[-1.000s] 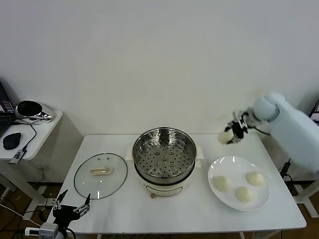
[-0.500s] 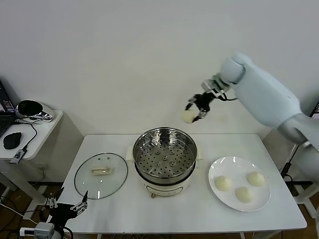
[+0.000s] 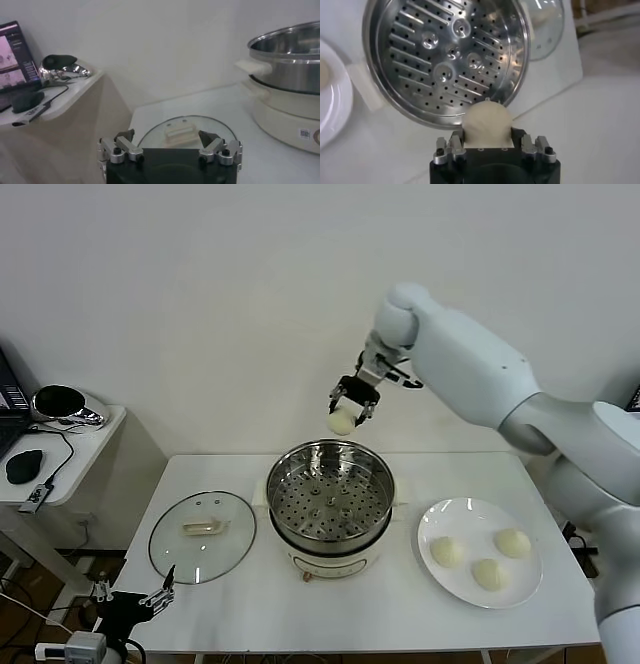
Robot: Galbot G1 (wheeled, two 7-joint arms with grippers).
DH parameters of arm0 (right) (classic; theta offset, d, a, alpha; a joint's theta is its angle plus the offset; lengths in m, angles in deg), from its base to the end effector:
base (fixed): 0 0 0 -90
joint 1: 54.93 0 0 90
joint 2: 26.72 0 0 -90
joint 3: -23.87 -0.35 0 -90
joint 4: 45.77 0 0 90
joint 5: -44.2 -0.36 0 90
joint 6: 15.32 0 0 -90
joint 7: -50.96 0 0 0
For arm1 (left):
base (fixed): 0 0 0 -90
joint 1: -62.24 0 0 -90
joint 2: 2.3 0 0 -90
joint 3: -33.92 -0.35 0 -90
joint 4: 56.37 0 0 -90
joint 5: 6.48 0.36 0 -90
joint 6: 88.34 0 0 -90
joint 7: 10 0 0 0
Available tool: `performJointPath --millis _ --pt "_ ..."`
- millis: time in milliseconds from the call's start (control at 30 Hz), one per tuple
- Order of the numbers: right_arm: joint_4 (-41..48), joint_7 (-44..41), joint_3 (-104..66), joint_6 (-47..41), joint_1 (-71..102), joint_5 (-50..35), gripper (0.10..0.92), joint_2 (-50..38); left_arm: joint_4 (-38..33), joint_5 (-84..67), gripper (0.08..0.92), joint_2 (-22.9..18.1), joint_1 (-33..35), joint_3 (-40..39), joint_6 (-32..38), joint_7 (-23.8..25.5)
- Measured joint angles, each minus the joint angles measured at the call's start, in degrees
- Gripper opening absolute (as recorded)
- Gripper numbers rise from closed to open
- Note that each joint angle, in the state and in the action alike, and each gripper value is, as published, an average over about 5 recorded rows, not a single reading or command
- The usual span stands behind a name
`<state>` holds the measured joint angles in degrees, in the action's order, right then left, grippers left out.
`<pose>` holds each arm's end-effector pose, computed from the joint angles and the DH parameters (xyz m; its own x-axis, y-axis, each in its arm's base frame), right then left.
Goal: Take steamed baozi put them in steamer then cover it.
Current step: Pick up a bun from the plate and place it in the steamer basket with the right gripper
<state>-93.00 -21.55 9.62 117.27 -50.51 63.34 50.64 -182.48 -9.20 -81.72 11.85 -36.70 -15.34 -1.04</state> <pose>0.6392 0.1198 0.0158 -0.2305 -0.2564 0.9387 -0.1892 -0.9345 -0.3017 0.1363 0.1202 -0.2657 -0.9423 -0.0855 0.3238 -0.0009 0.9675 0.2527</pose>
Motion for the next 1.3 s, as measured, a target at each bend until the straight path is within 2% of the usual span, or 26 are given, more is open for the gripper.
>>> performJointPath --millis 433,1300 --pt "0.8 2.2 0.3 3.3 3.6 7.1 0.569 3.2 0.7 0.0 0.823 -0.6 0.1 0.2 -0.1 -0.1" --pt "3.1 5.5 -0.4 4.6 10.1 12.2 0.560 4.8 0.9 0.3 0.823 -1.0 -0.3 -0.1 -0.5 0.1"
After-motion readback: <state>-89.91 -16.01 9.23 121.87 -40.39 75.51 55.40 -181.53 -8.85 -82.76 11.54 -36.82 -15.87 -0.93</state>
